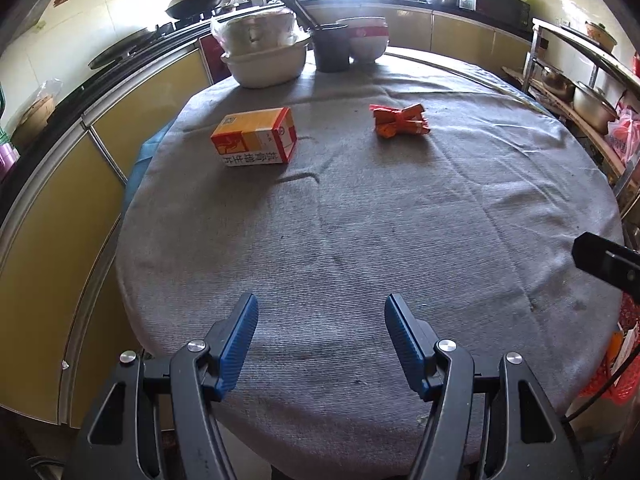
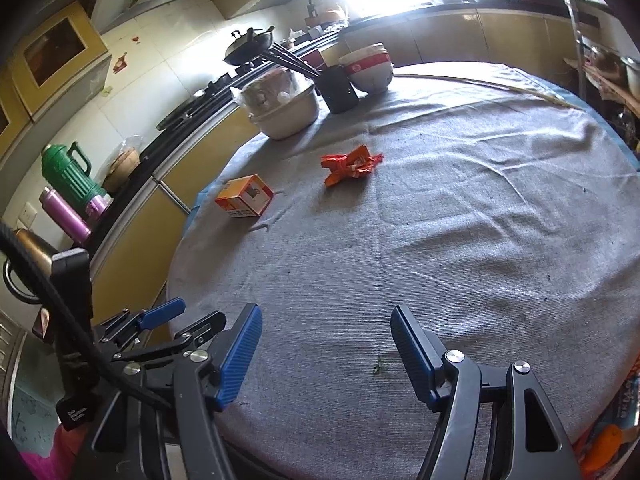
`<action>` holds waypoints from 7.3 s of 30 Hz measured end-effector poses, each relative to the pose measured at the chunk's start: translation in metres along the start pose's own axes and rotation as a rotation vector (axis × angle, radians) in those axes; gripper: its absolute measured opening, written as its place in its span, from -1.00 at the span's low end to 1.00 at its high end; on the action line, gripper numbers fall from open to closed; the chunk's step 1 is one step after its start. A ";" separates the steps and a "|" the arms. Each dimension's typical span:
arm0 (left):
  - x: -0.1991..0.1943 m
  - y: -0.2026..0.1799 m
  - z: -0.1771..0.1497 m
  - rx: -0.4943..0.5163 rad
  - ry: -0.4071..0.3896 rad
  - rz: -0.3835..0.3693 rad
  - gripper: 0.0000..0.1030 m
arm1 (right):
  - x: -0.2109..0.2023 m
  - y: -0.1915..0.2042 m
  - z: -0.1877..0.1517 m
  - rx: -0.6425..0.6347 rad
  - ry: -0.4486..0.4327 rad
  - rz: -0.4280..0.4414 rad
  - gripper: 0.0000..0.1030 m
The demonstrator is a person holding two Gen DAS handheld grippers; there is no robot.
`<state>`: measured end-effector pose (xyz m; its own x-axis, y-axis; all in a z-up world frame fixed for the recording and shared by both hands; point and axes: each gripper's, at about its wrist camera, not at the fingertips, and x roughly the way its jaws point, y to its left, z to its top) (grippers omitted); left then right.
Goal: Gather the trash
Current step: 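Reach toward the orange box with left tool while right tool reaches the orange-red wrapper, then close left tool on the orange box while right tool grips the orange-red wrapper, then lift and carry the orange box and orange-red wrapper toward the red basket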
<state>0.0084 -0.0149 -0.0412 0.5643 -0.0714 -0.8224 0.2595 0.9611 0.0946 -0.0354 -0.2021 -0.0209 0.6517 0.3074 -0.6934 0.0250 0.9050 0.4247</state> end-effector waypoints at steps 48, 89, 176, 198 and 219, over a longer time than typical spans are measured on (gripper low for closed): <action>0.157 0.143 0.184 -0.763 0.416 -0.049 0.29 | 0.222 0.014 0.156 -0.435 0.212 -0.058 0.04; 0.030 -0.062 0.058 0.145 0.323 -0.124 0.20 | -0.010 -0.045 -0.010 -0.029 -0.016 -0.008 -0.46; -0.160 -0.102 -0.017 0.151 -0.236 0.004 -0.03 | -0.165 -0.016 -0.077 -0.060 -0.315 -0.043 -0.46; -0.165 -0.148 -0.022 0.262 -0.246 0.010 -0.03 | -0.188 -0.055 -0.093 0.035 -0.343 -0.062 -0.46; -0.172 -0.198 -0.030 0.380 -0.272 0.005 -0.03 | -0.208 -0.093 -0.107 0.130 -0.375 -0.067 -0.45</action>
<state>-0.1636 -0.1853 0.0648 0.7381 -0.1833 -0.6494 0.4963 0.7994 0.3385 -0.2545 -0.3184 0.0211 0.8762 0.0988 -0.4717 0.1566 0.8672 0.4726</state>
